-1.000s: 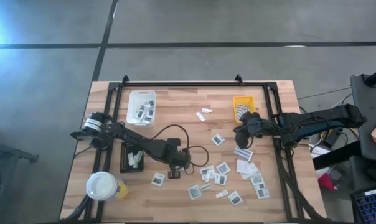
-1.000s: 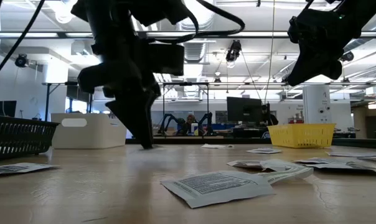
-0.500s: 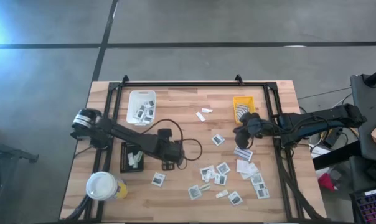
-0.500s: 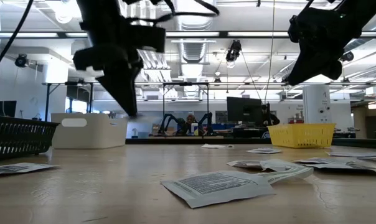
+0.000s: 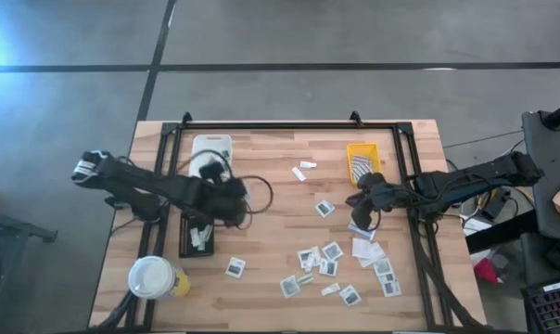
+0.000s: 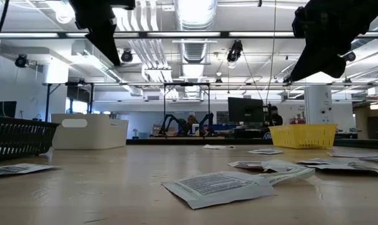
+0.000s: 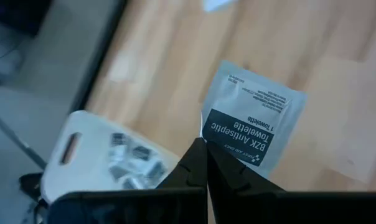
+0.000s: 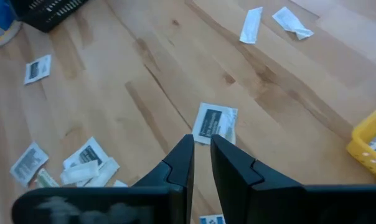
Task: Pick & Place First Aid Supplies
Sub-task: Put the gray towelette pack into the white bin, then put the blue bandage pack into the yellow bin
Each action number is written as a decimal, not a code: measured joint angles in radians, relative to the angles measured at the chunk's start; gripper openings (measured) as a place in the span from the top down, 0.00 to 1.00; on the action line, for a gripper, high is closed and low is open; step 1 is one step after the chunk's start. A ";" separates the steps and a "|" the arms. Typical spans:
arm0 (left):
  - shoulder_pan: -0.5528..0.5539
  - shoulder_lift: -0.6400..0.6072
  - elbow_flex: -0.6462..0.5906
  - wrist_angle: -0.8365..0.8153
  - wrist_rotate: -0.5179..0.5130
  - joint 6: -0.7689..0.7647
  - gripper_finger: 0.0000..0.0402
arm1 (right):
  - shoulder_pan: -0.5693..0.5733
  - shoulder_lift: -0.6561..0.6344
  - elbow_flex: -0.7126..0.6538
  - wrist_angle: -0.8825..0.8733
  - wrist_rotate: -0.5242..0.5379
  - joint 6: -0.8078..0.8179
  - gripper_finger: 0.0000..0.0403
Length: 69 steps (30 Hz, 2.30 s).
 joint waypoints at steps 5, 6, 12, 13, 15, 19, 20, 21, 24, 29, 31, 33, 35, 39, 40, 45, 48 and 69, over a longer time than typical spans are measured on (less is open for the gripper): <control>0.058 -0.115 -0.060 -0.006 -0.077 -0.037 1.00 | 0.007 0.000 0.000 0.011 0.002 0.000 0.87; 0.073 -0.137 -0.078 -0.007 -0.091 -0.048 1.00 | 0.007 0.000 0.000 0.012 0.002 0.000 0.87; 0.163 -0.244 -0.210 -0.012 -0.167 -0.176 1.00 | 0.007 0.000 -0.002 0.028 0.002 -0.001 0.87; 0.176 -0.257 -0.234 -0.010 -0.167 -0.203 1.00 | 0.007 0.002 -0.003 0.030 0.002 -0.001 0.87; 0.191 -0.273 -0.286 -0.004 -0.166 -0.255 1.00 | 0.007 0.011 -0.003 0.031 0.002 0.000 0.87; 0.197 -0.286 -0.377 0.016 -0.162 -0.342 1.00 | 0.007 0.049 -0.003 0.040 0.002 -0.003 0.87; 0.197 -0.286 -0.397 0.020 -0.161 -0.362 1.00 | 0.007 0.061 -0.003 0.043 0.002 -0.004 0.87; 0.198 -0.286 -0.414 0.030 -0.161 -0.381 1.00 | 0.007 0.074 -0.004 0.050 0.002 -0.006 0.87; 0.199 -0.286 -0.462 0.064 -0.160 -0.422 1.00 | 0.007 0.113 -0.004 0.063 0.002 -0.022 0.87; 0.216 -0.286 -0.528 0.141 -0.158 -0.450 1.00 | 0.007 0.173 -0.004 0.082 0.001 -0.022 0.87; 0.229 -0.286 -0.547 0.164 -0.158 -0.461 1.00 | 0.007 0.193 -0.004 0.092 -0.001 -0.022 0.87; 0.244 -0.286 -0.561 0.180 -0.158 -0.471 1.00 | 0.007 0.206 -0.004 0.108 -0.004 -0.023 0.87; 0.263 -0.286 -0.576 0.199 -0.159 -0.480 1.00 | 0.010 0.216 -0.002 0.114 -0.006 -0.022 0.87; 0.299 -0.286 -0.588 0.215 -0.159 -0.492 1.00 | 0.029 0.222 0.003 0.137 -0.007 -0.026 0.87; 0.308 -0.286 -0.589 0.216 -0.159 -0.493 1.00 | 0.037 0.222 0.006 0.145 -0.008 -0.030 0.87; 0.348 -0.286 -0.600 0.224 -0.160 -0.500 1.00 | 0.078 0.222 0.010 0.232 -0.009 -0.094 0.87; 0.361 -0.286 -0.604 0.225 -0.161 -0.499 1.00 | 0.097 0.222 0.010 0.285 -0.010 -0.124 0.87; 0.368 -0.286 -0.604 0.232 -0.215 -0.437 0.75 | 0.110 0.222 0.014 0.315 -0.008 -0.152 0.87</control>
